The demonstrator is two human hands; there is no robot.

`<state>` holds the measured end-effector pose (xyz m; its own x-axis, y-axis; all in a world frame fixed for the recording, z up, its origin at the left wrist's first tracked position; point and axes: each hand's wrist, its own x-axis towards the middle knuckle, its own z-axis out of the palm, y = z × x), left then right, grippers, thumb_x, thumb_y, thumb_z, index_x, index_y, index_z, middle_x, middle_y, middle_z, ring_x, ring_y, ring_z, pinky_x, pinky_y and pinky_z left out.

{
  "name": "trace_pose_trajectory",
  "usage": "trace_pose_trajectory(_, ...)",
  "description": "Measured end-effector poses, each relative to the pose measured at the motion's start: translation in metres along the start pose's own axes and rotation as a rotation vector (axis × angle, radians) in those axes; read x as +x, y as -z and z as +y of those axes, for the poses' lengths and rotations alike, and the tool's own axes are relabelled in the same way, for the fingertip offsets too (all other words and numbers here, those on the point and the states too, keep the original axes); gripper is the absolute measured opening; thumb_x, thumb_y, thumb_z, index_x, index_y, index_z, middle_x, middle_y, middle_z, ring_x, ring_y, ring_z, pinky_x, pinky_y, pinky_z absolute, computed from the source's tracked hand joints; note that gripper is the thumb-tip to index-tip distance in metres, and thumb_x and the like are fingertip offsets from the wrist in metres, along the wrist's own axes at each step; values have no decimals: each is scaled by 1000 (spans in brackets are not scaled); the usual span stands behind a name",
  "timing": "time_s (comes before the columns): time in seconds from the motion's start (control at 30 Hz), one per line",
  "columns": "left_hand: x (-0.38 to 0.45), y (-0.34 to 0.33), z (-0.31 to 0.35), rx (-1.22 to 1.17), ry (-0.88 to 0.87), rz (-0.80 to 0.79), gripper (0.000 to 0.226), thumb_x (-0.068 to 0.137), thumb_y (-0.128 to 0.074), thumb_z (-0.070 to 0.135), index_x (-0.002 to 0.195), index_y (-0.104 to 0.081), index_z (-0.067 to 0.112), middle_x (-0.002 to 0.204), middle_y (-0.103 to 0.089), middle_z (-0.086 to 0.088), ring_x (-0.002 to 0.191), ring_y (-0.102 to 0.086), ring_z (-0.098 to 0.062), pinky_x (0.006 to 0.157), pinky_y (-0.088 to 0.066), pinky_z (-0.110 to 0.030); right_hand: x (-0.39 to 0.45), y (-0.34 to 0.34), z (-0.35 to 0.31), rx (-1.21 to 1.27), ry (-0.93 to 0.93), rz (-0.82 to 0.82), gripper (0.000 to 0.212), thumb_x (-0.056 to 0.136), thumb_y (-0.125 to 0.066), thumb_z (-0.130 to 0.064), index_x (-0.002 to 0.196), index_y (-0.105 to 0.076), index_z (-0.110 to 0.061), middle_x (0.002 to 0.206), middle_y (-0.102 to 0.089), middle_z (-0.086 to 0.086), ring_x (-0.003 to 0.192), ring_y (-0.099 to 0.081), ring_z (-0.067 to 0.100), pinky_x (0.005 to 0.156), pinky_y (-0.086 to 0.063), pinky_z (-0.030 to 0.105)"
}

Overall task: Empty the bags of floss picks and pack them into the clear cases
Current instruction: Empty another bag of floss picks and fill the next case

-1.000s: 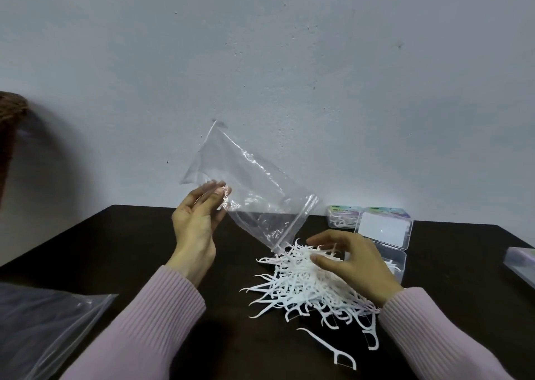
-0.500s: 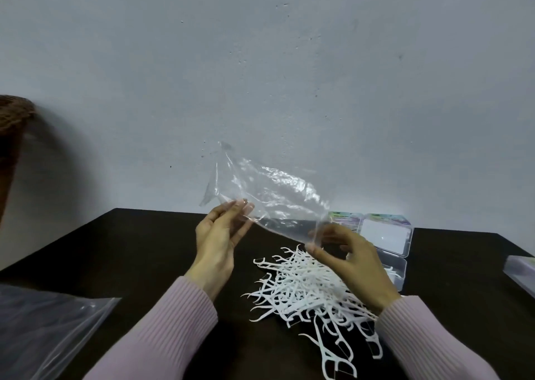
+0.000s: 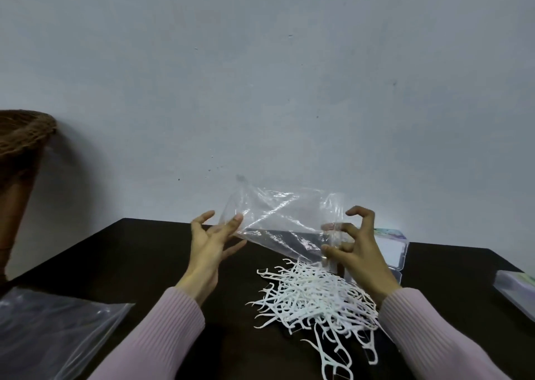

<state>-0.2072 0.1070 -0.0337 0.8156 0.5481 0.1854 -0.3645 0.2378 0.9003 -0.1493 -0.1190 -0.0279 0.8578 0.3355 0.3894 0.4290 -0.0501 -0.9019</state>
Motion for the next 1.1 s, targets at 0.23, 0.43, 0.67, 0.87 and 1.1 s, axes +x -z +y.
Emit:
trace_pose_trajectory(0.23,-3,29,36,238,51,-345,41,73,-65,27,114,-59,30,123,-55,-19,102,-64,-26,75,-57,-33,4,-6,-25,-128,38,-114,63,82,-49,11,128,-45,-32,125,-53,-14,58,-58,6,73,-55,39)
trace_pose_trajectory(0.43,-10,73,75,305,146,-285,62,77,-58,23,135,-38,33,123,-56,-16,103,-64,-32,89,-51,-48,11,-37,-45,-58,68,-227,66,83,-47,10,138,-39,-27,133,-50,-15,55,-52,8,60,-49,20)
trace_pose_trajectory(0.67,-19,135,108,463,98,-235,42,89,-51,-3,112,-44,31,109,-67,-18,95,-67,-29,70,-59,-37,20,-96,-56,-118,71,-394,69,85,-50,7,141,-31,-27,139,-45,-13,101,-55,9,93,-48,33)
trace_pose_trajectory(0.87,-27,199,130,711,115,-250,32,88,-56,-4,105,-66,21,125,-57,-18,96,-59,-25,71,-54,-29,9,-160,-63,-420,-1,-607,74,88,-56,-8,148,-14,-20,150,-29,5,128,-41,19,95,-37,18)
trace_pose_trajectory(1.1,-27,245,138,1020,244,-111,40,90,-37,-6,108,-62,20,107,-58,-16,63,-50,-10,49,-41,-17,-9,-218,-68,-611,-96,-832,76,90,-56,-20,148,-7,-14,131,-50,11,93,-60,12,82,-50,21)
